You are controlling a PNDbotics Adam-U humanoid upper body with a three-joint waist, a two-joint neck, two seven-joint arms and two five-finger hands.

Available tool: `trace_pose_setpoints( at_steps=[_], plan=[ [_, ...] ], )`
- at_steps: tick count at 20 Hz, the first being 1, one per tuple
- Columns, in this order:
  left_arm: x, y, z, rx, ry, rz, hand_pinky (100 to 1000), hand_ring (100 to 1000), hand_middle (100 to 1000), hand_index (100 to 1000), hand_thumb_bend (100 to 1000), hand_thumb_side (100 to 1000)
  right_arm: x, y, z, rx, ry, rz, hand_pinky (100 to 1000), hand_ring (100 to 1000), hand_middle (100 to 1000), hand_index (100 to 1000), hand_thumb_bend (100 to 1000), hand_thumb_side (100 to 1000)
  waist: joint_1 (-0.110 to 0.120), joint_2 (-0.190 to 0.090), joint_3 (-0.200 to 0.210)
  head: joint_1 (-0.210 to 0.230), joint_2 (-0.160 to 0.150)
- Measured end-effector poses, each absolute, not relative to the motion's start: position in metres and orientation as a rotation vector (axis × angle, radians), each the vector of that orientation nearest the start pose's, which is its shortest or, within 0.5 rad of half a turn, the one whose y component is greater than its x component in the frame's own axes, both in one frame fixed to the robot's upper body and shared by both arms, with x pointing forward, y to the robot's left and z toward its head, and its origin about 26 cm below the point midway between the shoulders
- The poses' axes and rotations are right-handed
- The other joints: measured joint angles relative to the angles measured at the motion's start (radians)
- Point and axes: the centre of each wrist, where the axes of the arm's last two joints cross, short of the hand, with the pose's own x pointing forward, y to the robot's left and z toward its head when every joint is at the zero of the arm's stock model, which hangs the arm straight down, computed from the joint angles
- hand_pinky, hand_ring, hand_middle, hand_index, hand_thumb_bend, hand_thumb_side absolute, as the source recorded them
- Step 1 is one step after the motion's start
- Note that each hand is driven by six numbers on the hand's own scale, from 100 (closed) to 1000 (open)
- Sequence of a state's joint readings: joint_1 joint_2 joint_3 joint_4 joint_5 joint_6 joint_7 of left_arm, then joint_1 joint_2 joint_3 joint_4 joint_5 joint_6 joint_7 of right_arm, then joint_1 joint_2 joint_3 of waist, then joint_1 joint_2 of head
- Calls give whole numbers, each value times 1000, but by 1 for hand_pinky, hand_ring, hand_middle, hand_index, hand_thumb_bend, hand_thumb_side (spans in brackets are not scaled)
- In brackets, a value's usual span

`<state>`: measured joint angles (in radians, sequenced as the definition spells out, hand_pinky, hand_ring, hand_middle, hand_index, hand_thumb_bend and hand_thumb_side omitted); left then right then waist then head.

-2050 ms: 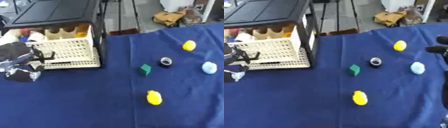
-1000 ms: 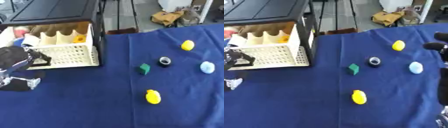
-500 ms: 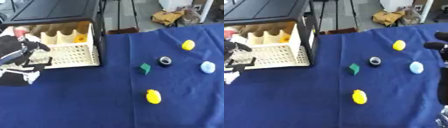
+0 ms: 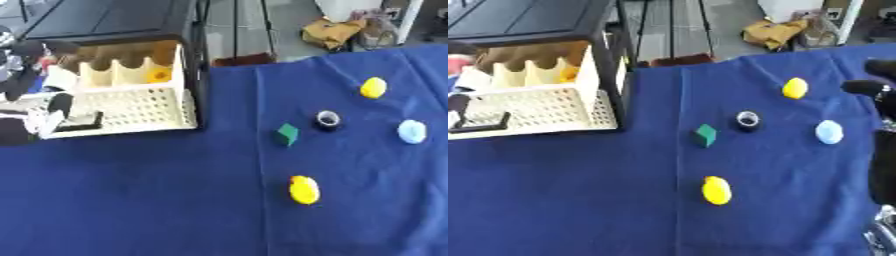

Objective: Pick up objects from table and place into drawer.

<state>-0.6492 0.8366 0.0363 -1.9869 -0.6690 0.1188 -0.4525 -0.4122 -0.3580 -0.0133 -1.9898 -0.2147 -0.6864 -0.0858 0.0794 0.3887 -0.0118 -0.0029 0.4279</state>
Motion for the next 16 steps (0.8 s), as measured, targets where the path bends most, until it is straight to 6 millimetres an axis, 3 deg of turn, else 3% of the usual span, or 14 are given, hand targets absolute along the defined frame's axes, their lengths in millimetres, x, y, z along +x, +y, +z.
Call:
trace_pose_setpoints(
  at_steps=[4,9,14,16],
  plan=[
    [285,299,374,1285,-2144,-1092,100,164,226,979,100,830,307,-268,237,-162,3185,-202,661,759,698,795,100,848,-6,-1,0,-49,0],
    [283,305,375,1115,-2477,-750,101,337,378,946,100,948,303,-288,243,-48,3145,-281,665,764,702,805,100,854,-8,-14,0,-86,1],
    [286,308,365,922,-2660,-503,382,634,613,964,102,964,299,-305,250,82,3134,-413,672,773,710,821,100,863,-10,-23,-1,-99,5],
    [287,308,361,846,-2721,-415,476,729,693,971,154,944,297,-311,253,136,3126,-480,674,776,714,825,100,864,-10,-27,-1,-101,10]
  ],
)
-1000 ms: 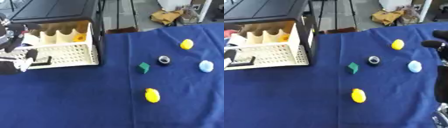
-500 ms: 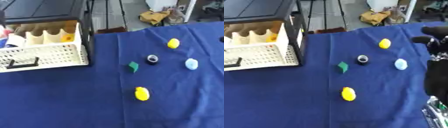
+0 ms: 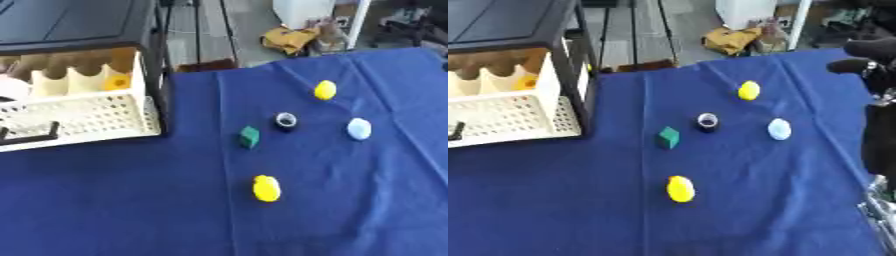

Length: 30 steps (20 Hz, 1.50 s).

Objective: Pick up objects from table and place into drawer.

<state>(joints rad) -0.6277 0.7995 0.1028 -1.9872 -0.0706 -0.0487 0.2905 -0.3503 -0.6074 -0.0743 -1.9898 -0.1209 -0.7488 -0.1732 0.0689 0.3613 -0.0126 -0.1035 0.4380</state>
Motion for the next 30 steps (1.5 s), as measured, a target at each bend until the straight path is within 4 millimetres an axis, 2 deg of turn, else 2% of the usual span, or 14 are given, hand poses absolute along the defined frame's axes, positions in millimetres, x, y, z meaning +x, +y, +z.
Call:
trace_pose_setpoints(
  at_steps=[3,5,7,12,17,19,24,30],
  plan=[
    [289,309,354,-854,3244,340,577,788,756,986,233,920,295,-319,257,213,3103,-593,681,783,725,836,100,860,-1,-3,-1,0,3],
    [290,310,348,-774,3250,280,612,806,772,989,267,912,292,-325,259,273,3077,-691,684,788,735,841,100,862,-3,-4,-2,0,8],
    [292,309,340,-699,3256,249,631,808,773,984,264,908,290,-331,262,327,3041,-803,687,794,742,846,100,865,-4,-7,-4,2,10],
    [298,301,323,-521,3286,199,622,802,765,976,225,950,283,-345,272,469,2875,-1179,708,813,773,864,100,888,-9,-13,-5,15,24],
    [301,293,314,-439,3326,218,611,789,753,974,216,969,276,-356,287,644,2674,-1518,705,812,793,870,100,970,-24,-22,-8,24,33],
    [302,291,312,-420,3339,238,608,785,751,973,211,974,275,-357,294,718,2600,-1596,701,810,801,874,100,1000,-27,-22,-8,25,34],
    [304,284,309,-370,3364,283,600,779,744,971,190,997,274,-356,306,897,2411,-1758,707,819,809,881,100,1000,-36,-22,-6,23,35],
    [307,272,299,-286,3421,287,581,768,733,969,158,1000,275,-348,317,1008,2307,-1824,715,826,817,888,100,1000,-45,-20,7,6,35]
  ],
)
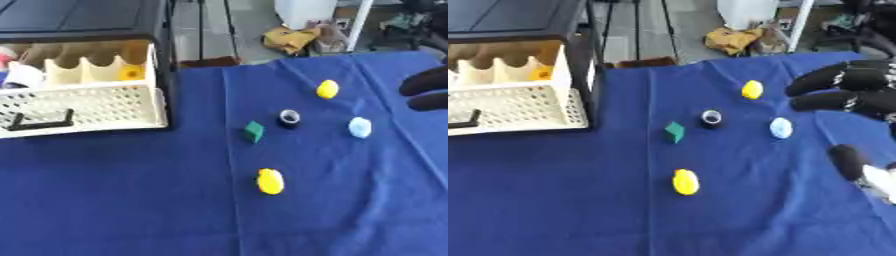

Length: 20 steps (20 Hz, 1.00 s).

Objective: Pick up objects from table and place into drawer.

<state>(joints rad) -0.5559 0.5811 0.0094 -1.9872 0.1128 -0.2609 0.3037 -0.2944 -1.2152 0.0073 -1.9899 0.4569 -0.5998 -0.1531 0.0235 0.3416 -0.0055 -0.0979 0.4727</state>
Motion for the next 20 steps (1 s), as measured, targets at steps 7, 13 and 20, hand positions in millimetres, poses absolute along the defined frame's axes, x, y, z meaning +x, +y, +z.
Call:
trace_pose_setpoints(
  at_steps=[7,13,20],
  plan=[
    [311,252,285,-171,3501,313,563,759,722,967,147,1000,277,-337,332,1163,2263,-1875,721,834,817,893,100,1000,-9,7,16,-28,0],
    [312,242,282,-110,3532,351,560,757,721,963,143,1000,279,-326,341,1334,2217,-1962,724,843,800,910,100,1000,-15,12,31,-54,-10],
    [312,237,281,-77,3537,389,554,754,715,957,134,1000,301,-334,338,1498,2215,-2065,771,901,790,990,169,1000,-16,25,40,-71,-27]
  ],
)
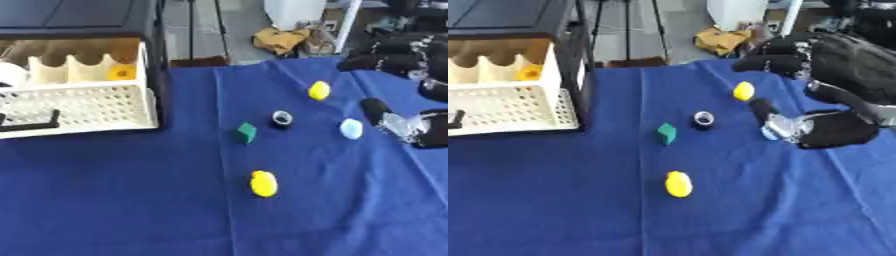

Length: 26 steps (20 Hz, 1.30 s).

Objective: Pick up objects from table and place into drawer.

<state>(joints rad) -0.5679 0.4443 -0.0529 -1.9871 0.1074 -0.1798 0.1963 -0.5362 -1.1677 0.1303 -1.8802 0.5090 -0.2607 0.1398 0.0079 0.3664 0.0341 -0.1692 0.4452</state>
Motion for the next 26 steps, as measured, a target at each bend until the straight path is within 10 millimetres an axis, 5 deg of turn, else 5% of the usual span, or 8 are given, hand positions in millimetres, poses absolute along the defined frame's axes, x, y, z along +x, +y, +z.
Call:
trace_pose_setpoints(
  at_steps=[2,4,7,10,14,19,26],
  plan=[
    [312,236,280,-68,3541,392,553,754,714,957,133,1000,308,-339,338,1516,2240,-2101,800,929,801,1000,251,945,0,4,2,-2,-3],
    [313,234,279,-56,3546,397,553,754,714,956,131,1000,315,-345,337,1518,2283,-2148,822,953,819,1000,308,779,0,5,5,-5,-9],
    [313,234,279,-55,3547,407,551,753,713,956,130,1000,324,-353,338,1512,2353,-2218,844,981,843,1000,265,622,0,9,9,-8,-15],
    [313,232,277,-46,3555,410,549,753,712,956,129,1000,330,-361,341,1507,2417,-2264,857,999,880,1000,209,560,2,11,9,-9,-21],
    [313,230,275,-41,3558,431,546,752,710,955,126,1000,334,-370,344,1538,2452,-2295,887,1000,937,1000,357,736,3,14,10,-11,-30],
    [313,228,272,-36,3569,446,543,751,708,953,124,1000,342,-383,339,1631,2505,-2292,865,1000,918,1000,373,825,4,18,14,-18,-38],
    [313,225,270,-24,3574,452,541,750,704,953,121,1000,352,-393,327,1784,2448,-2349,863,1000,923,1000,355,650,10,24,16,-26,-42]
  ],
)
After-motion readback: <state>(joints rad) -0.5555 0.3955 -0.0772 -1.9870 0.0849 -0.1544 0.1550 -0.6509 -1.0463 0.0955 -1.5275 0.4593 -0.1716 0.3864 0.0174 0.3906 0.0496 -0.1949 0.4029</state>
